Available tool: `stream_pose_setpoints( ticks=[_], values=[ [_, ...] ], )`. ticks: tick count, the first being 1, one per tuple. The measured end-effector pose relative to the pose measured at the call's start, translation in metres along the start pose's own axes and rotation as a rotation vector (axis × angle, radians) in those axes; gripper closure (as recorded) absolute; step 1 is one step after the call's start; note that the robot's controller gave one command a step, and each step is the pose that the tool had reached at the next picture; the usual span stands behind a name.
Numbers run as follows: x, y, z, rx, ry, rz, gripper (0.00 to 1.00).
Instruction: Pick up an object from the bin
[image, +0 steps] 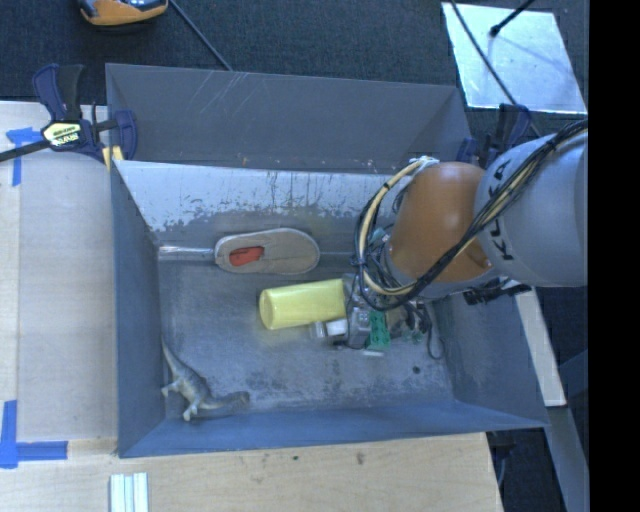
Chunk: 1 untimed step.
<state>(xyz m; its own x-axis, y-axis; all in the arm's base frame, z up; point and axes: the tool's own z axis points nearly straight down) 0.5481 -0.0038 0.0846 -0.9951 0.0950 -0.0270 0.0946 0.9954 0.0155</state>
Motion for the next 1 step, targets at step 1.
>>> stream_pose_setpoints(
  ticks=[1],
  values=[
    [0.0044, -0.0007, -0.0302, 0.014, 0.024, 0.006, 1.00]
  ],
)
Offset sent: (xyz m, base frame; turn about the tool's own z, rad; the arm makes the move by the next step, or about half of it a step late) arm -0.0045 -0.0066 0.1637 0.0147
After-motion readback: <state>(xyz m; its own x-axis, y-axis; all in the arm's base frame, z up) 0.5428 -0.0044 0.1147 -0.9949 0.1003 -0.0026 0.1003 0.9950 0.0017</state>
